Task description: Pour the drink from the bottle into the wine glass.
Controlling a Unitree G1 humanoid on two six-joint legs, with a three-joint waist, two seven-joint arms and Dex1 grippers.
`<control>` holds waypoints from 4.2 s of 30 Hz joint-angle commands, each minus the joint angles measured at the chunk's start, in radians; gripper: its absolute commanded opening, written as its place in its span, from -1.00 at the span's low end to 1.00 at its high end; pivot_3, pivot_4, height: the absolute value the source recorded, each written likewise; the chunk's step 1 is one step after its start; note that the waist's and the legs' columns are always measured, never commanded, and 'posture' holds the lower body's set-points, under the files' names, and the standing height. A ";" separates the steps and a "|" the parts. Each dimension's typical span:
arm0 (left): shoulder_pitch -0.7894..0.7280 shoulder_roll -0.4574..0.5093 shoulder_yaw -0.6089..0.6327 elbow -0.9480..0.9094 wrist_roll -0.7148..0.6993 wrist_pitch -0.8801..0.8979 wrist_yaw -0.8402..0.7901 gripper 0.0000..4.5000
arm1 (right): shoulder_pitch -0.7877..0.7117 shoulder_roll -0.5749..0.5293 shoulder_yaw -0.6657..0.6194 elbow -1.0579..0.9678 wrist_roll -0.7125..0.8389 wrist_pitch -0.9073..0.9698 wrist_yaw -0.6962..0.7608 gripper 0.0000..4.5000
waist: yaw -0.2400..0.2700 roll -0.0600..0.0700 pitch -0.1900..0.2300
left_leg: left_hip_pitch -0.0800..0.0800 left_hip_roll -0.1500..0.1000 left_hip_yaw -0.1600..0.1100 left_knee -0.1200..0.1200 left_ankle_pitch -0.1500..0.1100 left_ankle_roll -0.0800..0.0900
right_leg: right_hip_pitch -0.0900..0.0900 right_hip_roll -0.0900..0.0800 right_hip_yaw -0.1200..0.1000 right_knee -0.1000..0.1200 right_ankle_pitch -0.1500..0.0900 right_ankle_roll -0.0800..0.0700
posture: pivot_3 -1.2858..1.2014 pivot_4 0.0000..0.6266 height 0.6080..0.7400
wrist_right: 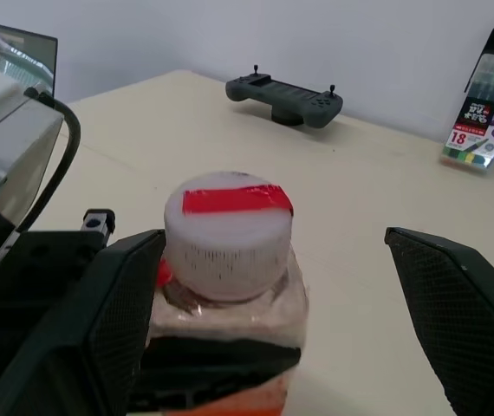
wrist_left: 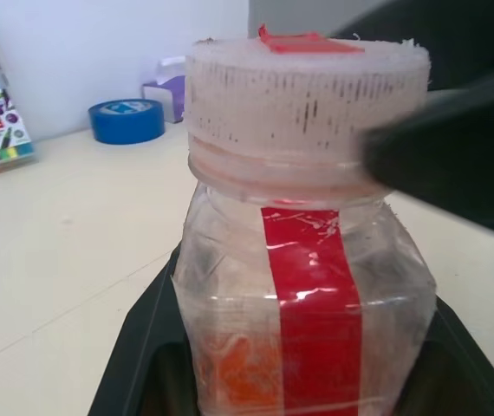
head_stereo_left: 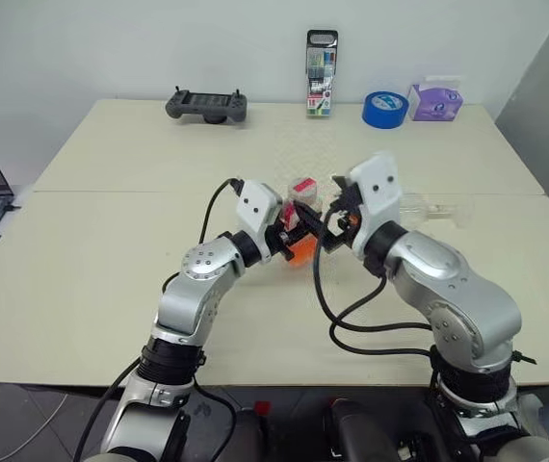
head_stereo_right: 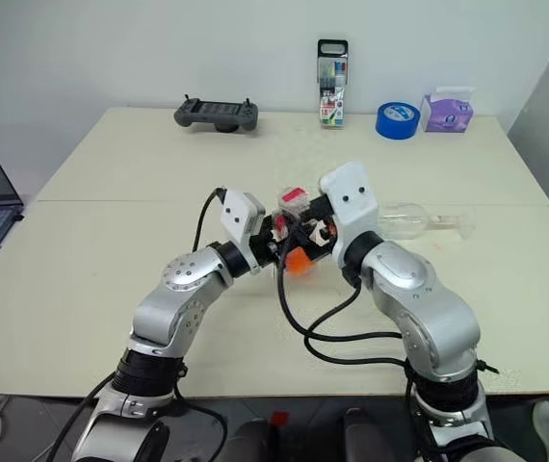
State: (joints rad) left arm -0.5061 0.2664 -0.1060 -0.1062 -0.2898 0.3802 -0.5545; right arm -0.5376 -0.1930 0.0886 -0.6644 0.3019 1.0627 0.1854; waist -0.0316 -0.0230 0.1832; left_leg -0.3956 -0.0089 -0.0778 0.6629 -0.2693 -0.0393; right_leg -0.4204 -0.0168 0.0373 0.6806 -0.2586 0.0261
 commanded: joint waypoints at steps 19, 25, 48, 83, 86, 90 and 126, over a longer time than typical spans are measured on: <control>-0.008 -0.012 0.027 -0.047 0.005 -0.025 0.005 -0.21 | -0.087 0.209 0.097 -0.026 -0.076 0.028 -0.216 0.91 | -0.001 0.000 0.000 | 0.001 0.000 0.000 0.000 0.000 0.000 | 0.000 0.000 0.000 0.000 0.000 0.000 | 0.03 -0.52 1.00; -0.011 -0.016 0.026 -0.047 0.006 -0.025 0.009 -0.21 | -0.102 0.219 0.115 0.029 -0.102 0.007 -0.214 0.91 | -0.001 0.000 0.000 | 0.001 0.000 0.000 0.000 0.000 0.000 | 0.000 0.000 0.000 0.000 0.000 0.000 | 0.03 -0.52 1.00; -0.010 -0.008 0.024 -0.049 0.006 -0.027 0.012 -0.21 | -0.109 0.250 0.095 0.046 -0.108 -0.047 -0.173 0.45 | -0.001 0.000 0.000 | 0.000 0.000 0.000 0.000 0.000 0.000 | 0.000 0.000 0.000 0.000 0.000 0.000 | 0.03 -0.52 1.00; -0.006 0.012 0.000 -0.077 -0.047 0.013 -0.074 -0.22 | -0.037 -0.347 -0.037 0.202 0.353 -0.218 0.868 -0.19 | 0.002 0.000 0.000 | 0.000 -0.005 0.002 0.000 -0.001 0.002 | 0.003 -0.001 -0.002 -0.005 0.000 0.001 | 0.03 -0.52 1.00; -0.004 0.025 -0.003 -0.087 -0.052 0.022 -0.078 -0.22 | -0.077 -0.404 -0.031 0.297 0.351 -0.290 0.979 -0.19 | -0.012 0.000 0.001 | 0.003 -0.003 0.005 0.000 -0.001 0.003 | 0.002 -0.001 0.002 -0.002 0.000 0.001 | 0.03 -0.52 1.00; 0.003 0.034 -0.002 -0.102 -0.052 0.031 -0.066 -0.22 | -0.092 -0.437 -0.001 0.332 0.316 -0.357 1.023 -0.19 | -0.012 0.000 0.001 | 0.005 0.002 0.005 -0.001 -0.001 0.003 | 0.003 0.005 0.001 0.000 0.000 0.000 | 0.03 -0.52 1.00; 0.020 0.013 -0.034 -0.103 -0.035 0.027 -0.053 -0.23 | -0.122 -0.035 0.042 0.026 0.155 -0.029 -0.009 0.94 | 0.002 0.001 0.001 | 0.001 0.001 0.001 0.001 -0.001 0.001 | 0.001 0.001 0.001 0.000 0.000 0.000 | 0.03 -0.52 1.00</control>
State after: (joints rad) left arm -0.4630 0.2872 -0.1424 -0.1865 -0.3258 0.4301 -0.6027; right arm -0.6389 -0.2323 0.1194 -0.6273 0.4805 1.0462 0.1964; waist -0.0295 -0.0224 0.1838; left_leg -0.3942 -0.0085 -0.0768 0.6639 -0.2699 -0.0381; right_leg -0.4196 -0.0163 0.0379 0.6807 -0.2586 0.0262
